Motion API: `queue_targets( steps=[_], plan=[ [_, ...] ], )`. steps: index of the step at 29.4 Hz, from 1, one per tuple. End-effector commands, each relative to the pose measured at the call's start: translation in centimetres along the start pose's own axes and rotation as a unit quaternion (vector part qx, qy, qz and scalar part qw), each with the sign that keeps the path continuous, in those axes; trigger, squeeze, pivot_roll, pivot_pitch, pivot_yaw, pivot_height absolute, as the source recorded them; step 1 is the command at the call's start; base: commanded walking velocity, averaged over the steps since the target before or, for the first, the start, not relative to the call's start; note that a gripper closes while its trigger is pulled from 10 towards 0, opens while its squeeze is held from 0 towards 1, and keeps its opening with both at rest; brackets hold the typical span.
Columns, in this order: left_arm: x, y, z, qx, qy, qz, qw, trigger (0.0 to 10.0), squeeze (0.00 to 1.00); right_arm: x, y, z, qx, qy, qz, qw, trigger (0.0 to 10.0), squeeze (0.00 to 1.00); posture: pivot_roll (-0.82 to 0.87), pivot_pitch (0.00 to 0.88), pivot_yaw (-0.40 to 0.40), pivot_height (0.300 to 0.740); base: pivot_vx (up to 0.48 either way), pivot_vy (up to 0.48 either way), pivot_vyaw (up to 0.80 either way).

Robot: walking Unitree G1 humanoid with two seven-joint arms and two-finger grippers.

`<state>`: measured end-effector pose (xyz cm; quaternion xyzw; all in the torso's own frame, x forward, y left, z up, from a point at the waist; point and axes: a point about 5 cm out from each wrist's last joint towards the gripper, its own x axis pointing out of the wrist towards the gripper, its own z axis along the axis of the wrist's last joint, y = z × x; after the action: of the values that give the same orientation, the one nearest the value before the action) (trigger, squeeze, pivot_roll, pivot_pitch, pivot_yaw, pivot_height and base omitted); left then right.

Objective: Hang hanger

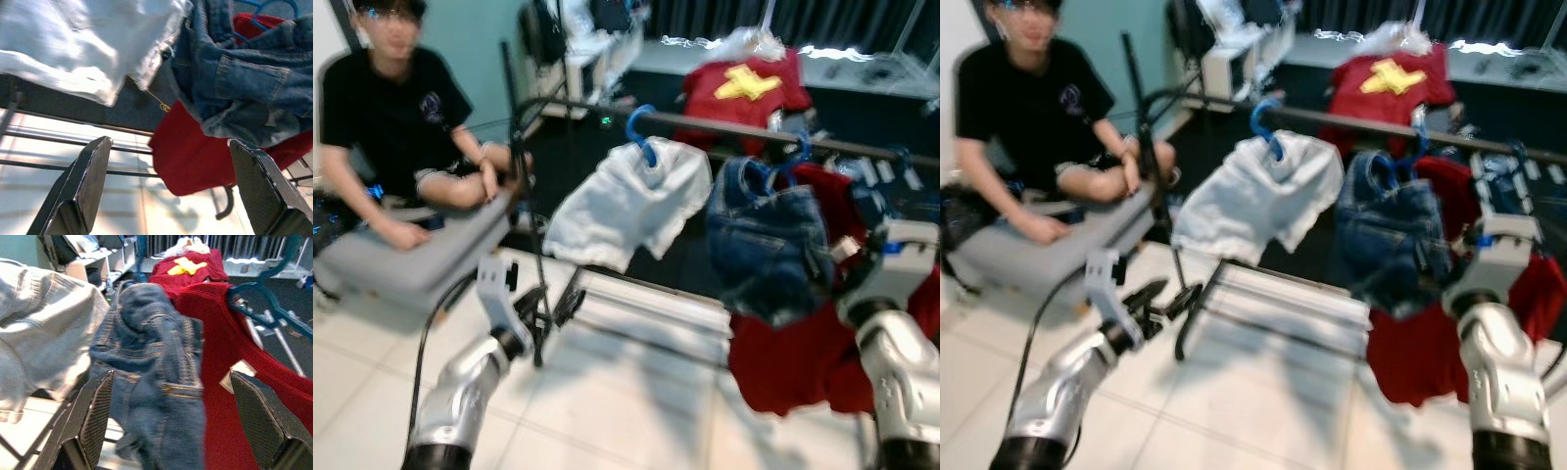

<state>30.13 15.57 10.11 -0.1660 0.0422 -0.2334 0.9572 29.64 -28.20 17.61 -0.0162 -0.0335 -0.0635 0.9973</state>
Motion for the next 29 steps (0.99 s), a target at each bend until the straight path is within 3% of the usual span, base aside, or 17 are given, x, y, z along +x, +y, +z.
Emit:
queue_targets(
  steps=[1,16,28,29],
  plan=[
    [0.1,-0.3,-0.4,-0.003,0.003,-0.005,1.0,10.0,0.0,0.1,-0.1,0.4,-0.013,-0.01,-0.003,1.0,10.0,0.0,-0.03,0.036,-0.015,0.74,0.0,-0.431,0.0],
    [0.4,-0.4,-0.1,-0.002,-0.002,-0.011,1.0,10.0,0.0,0.6,-1.0,2.7,-0.04,-0.041,0.008,0.998,10.0,0.0,-0.04,0.037,-0.011,0.74,0.0,-0.431,0.0],
    [1.0,-0.1,0.4,0.013,-0.013,0.009,1.0,10.0,0.0,0.6,-0.7,3.1,-0.038,-0.023,0.098,0.994,10.0,0.0,-0.04,0.05,-0.005,0.74,0.0,-0.035,0.0],
    [1.0,0.0,0.5,0.024,-0.015,0.012,1.0,10.0,0.0,0.6,0.0,3.1,-0.035,-0.014,0.141,0.989,10.0,0.0,-0.03,0.055,-0.005,0.74,0.439,0.0,0.0]
  ],
)
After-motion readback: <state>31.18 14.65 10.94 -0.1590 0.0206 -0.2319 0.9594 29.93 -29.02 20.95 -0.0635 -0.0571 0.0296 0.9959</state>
